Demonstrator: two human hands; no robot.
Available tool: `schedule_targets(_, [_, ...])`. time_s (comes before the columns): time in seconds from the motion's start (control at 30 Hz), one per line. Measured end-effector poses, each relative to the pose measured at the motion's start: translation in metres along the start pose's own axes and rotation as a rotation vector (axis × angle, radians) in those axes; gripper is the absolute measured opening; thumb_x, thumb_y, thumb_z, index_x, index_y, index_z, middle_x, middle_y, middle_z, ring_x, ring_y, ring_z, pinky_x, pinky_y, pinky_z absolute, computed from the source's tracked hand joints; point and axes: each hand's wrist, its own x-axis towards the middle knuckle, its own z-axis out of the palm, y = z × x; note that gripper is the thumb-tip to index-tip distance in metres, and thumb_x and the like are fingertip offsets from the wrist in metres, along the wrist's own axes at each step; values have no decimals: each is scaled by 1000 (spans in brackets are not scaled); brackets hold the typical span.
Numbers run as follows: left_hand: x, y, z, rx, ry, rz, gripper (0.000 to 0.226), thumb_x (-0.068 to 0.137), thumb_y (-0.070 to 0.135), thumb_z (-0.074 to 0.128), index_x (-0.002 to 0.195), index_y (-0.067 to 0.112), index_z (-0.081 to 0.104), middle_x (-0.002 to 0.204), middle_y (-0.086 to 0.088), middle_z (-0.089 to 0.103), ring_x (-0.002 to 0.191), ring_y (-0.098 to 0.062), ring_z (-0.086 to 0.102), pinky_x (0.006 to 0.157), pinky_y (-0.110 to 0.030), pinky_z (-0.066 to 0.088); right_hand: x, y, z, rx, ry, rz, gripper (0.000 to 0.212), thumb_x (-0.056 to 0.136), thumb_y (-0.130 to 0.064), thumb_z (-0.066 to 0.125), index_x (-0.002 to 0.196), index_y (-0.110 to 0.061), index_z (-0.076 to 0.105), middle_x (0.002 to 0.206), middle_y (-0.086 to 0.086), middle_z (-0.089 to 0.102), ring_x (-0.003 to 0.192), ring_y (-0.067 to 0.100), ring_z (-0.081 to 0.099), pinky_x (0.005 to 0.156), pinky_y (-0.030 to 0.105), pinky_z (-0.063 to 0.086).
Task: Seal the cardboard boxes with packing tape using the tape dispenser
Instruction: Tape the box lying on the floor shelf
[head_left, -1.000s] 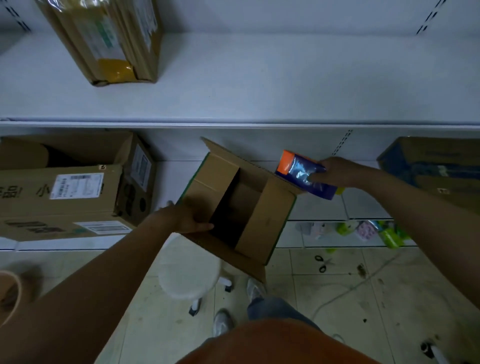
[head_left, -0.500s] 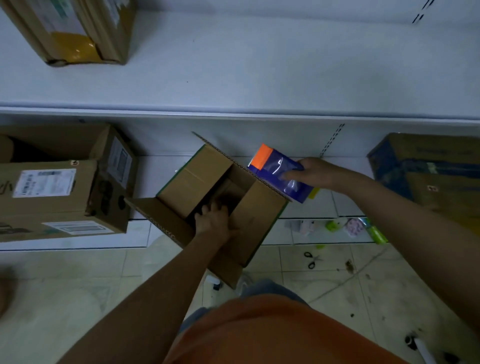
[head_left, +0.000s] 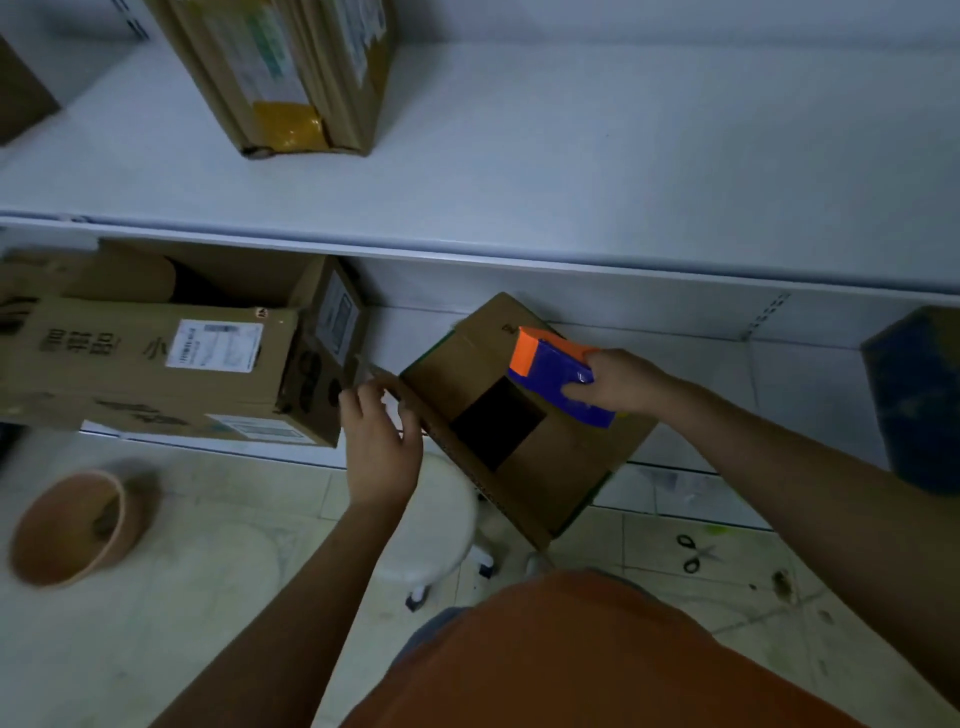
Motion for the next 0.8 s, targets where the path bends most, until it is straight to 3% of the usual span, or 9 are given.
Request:
schedule_targets(0.07, [-4,7,5,-216,-132,-56,34,104,22,46,136,13,41,130,-3,41,106,-17,58,83,-38,54,3,-2,-2,15,-2,-7,24,90,-42,63,104,-23,58,100,3,65,84,17,62,70,28,51])
schedule_targets(0.17, [-8,21,17,-221,-264,15,57,104,35,44,155,24,20,148,1,40,114,-8,53,89,-33,51,4,-2,-6,58,2,17,20,89,-40,63,103,-26,58,97,2,63,80,16,61,62,24,44])
schedule_targets(0.23, [-7,25,33,-35,-354,106,61,101,43,42,155,24,22,155,-1,33,130,-20,46,101,-46,47,5,-1,-10,91,46,48,25,89,-38,64,108,-22,63,101,7,67,85,20,64,67,26,46])
schedule_targets(0.3, [-7,23,51,274,-558,126,69,97,50,45,156,29,15,164,-3,11,149,-38,15,112,-63,30,2,1,-15,177,117,89,32,86,-41,65,109,-18,68,105,10,71,91,23,66,76,30,49])
schedule_targets(0.37, [-10,16,66,450,-724,117,79,95,57,49,156,37,3,166,0,-10,148,-47,-10,113,-72,15,-1,1,-21,258,161,108,39,78,-49,63,104,-20,70,100,7,72,90,20,67,77,28,50])
schedule_targets(0.4, [-9,13,71,503,-765,137,83,93,60,49,156,40,-2,165,1,-15,147,-49,-16,112,-74,12,-2,1,-25,302,166,119,32,79,-47,63,98,-22,70,93,4,71,84,16,66,71,23,49])
schedule_targets(0.5, [1,6,78,542,-767,200,85,91,66,47,156,43,-3,165,0,-16,146,-48,-22,114,-71,9,1,-5,-32,470,105,122,10,91,-28,63,82,-26,65,76,-7,66,62,1,62,52,11,43])
schedule_targets(0.63, [9,-12,74,437,-771,232,79,92,59,54,155,45,9,167,1,-8,147,-42,-23,116,-68,15,9,-20,-20,502,-94,180,18,89,-38,62,94,-20,65,90,6,71,78,19,67,69,26,47])
schedule_targets(0.8, [1,-36,58,201,-764,213,69,94,34,63,152,45,27,166,12,1,150,-33,-21,116,-58,22,25,-37,-3,559,-231,280,20,90,-37,62,92,-17,64,90,9,71,74,19,66,65,25,48])
